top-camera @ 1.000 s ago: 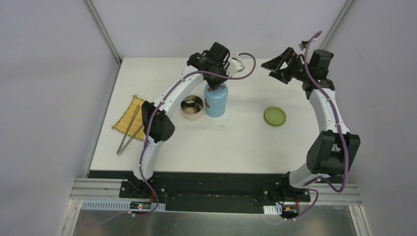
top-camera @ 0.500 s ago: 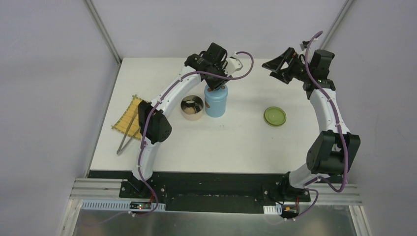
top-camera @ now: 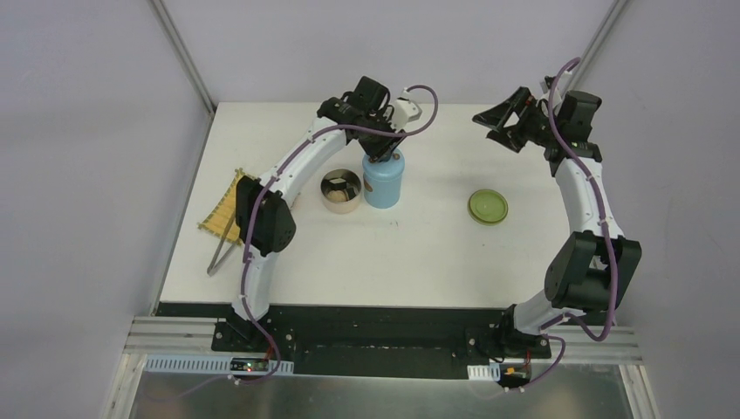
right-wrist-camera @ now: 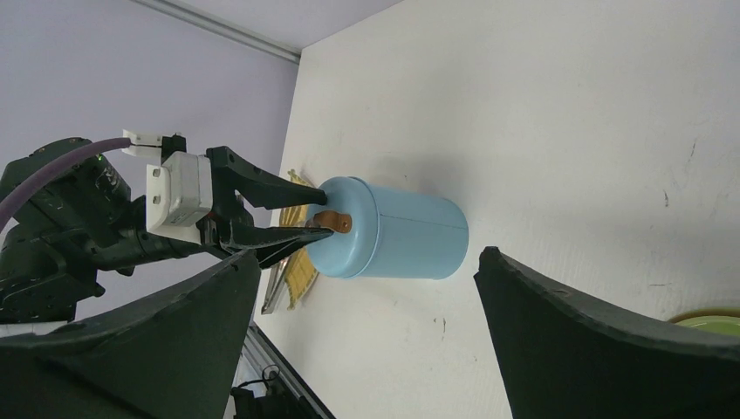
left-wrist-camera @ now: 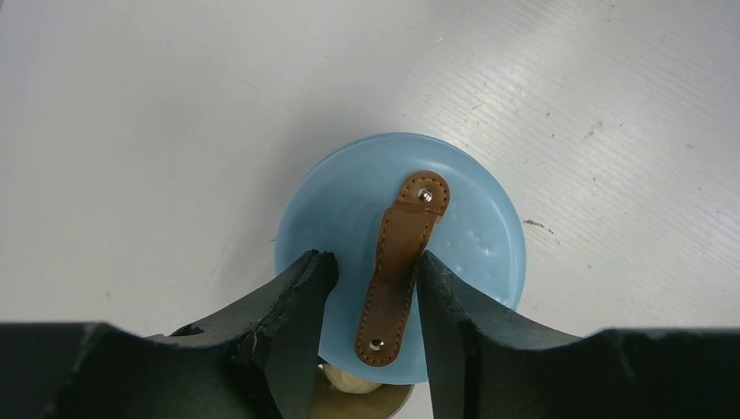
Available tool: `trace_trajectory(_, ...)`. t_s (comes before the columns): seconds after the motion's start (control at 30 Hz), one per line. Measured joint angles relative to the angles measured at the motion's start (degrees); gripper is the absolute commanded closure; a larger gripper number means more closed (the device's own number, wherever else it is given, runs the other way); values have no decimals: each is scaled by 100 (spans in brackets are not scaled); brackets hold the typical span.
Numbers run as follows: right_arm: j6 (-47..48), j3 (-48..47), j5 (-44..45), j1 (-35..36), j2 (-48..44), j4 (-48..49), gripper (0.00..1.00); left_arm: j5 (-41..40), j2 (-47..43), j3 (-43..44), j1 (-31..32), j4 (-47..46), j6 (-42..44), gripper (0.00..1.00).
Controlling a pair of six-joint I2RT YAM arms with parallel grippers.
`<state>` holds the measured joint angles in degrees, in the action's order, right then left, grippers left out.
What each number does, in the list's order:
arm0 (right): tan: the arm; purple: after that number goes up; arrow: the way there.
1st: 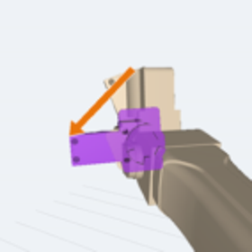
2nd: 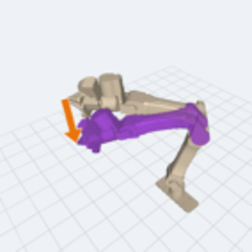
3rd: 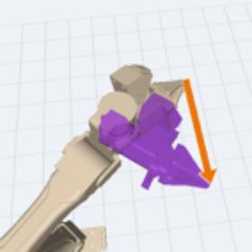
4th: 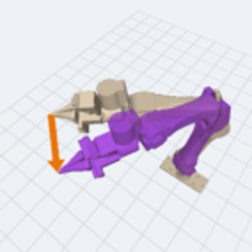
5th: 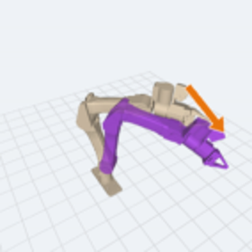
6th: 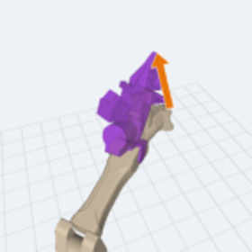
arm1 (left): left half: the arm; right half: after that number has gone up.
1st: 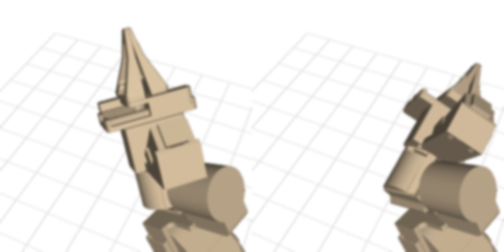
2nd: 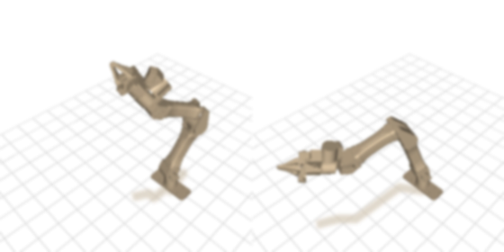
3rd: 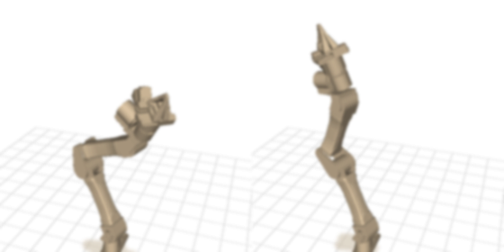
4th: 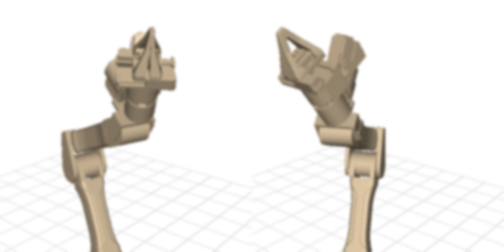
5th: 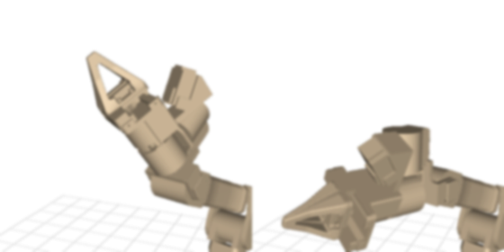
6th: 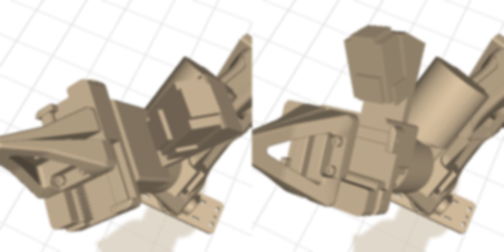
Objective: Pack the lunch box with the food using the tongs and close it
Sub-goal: Close the box lid on the packing box.
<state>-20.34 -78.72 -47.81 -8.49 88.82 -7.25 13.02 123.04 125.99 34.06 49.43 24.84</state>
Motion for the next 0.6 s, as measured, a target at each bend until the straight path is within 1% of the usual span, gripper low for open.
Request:
trace_trajectory(0.13, 31, 0, 2, -11, 0, -50, 0, 173, -173, -413, -57, -337, -26, 54)
trace_trajectory(0.33, 103, 0, 9, -15, 0, -160, 0, 485, -173, -452, -195, -424, -190, 53)
trace_trajectory(0.5, 162, 0, 24, -15, 0, -258, 0, 702, -162, -450, -267, -409, -219, 44)
trace_trajectory(0.6, 186, 0, 28, -15, 0, -278, 0, 758, -166, -450, -267, -407, -219, 41)
